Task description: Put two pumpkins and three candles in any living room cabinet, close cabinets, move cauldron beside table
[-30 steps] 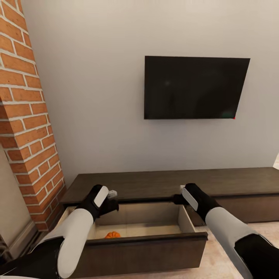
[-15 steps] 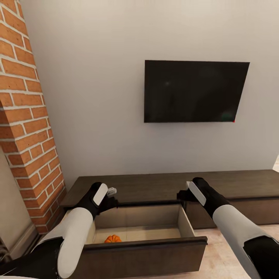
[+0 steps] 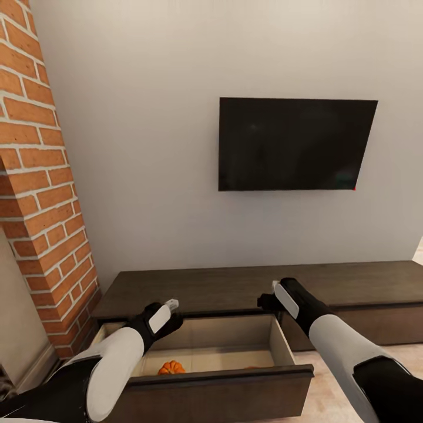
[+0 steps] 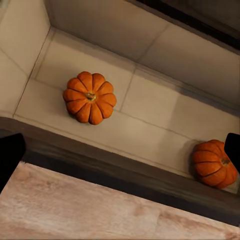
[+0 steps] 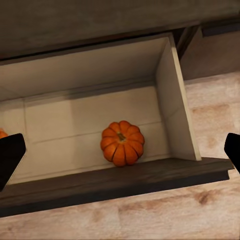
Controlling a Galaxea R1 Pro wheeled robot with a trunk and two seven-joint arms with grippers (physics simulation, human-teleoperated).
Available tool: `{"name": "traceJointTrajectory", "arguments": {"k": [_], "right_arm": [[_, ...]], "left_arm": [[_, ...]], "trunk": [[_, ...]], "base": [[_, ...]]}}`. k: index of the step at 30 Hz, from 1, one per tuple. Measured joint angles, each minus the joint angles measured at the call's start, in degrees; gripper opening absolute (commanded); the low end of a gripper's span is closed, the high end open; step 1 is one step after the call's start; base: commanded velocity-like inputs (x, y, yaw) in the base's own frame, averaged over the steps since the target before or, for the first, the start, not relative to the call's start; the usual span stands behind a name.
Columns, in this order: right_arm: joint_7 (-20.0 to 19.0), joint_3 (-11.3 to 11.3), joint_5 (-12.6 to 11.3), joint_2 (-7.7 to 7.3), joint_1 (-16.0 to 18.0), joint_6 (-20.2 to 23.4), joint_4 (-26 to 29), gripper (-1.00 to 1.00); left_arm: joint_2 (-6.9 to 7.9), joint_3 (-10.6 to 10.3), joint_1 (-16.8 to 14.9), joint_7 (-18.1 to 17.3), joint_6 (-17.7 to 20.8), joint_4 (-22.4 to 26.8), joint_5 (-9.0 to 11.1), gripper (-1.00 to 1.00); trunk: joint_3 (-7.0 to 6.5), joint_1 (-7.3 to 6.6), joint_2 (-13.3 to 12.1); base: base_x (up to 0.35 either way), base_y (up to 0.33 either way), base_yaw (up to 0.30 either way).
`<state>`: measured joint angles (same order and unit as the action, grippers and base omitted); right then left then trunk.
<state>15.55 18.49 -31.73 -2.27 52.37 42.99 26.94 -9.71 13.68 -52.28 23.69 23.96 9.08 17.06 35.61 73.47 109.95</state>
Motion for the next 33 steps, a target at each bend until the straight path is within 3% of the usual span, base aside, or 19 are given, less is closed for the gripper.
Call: {"name": "traceJointTrajectory", "arguments": {"k": [2,8,18,21,22,33], "right_arm": [[0.0,0.0,0.1,0.77,0.0,-2.1,-1.2,1.0],[-0.1,0.0,0.2,1.26,0.0,-3.4,-2.1,1.0],[-0.1,0.0,0.1,1.35,-0.1,-3.7,-2.4,1.0],[-0.1,0.1,0.1,1.57,-0.1,-3.9,-4.8,1.0],[-0.2,0.0,0.0,2.61,-0.1,-5.3,-6.7,1.0],[-0.2,0.1,0.2,3.32,-0.1,-6.0,-8.1,1.0]], "left_arm": [[0.25,0.1,0.0,-1.2,-2.6,-1.6,-2.3,1.0],[0.99,0.3,0.0,-2.0,-4.1,-2.6,-3.9,1.0],[1.3,0.3,0.0,-2.2,-4.4,-3.4,-4.1,1.0],[1.23,0.4,0.0,-2.1,-4.5,-4.9,-4.1,1.0],[1.2,0.4,0.0,-2.1,-4.6,-5.9,-4.1,1.0],[1.15,0.4,0.0,-2.1,-5.3,-7.0,-4.1,1.0]], "trunk": [[-0.36,-0.44,-0.8],[-1.45,-1.76,-3.2],[-3.41,-3.95,-7.2],[-3.96,-4.61,-8.4],[-4.14,-4.83,-8.8],[-6.12,-7.23,-13.2]], "base": [[0.0,0.0,0.0],[0.0,0.0,0.0],[0.0,0.0,0.0],[-0.007,0.0,0.0],[-0.042,0.0,0.0],[-0.124,0.0,0.0]]}}
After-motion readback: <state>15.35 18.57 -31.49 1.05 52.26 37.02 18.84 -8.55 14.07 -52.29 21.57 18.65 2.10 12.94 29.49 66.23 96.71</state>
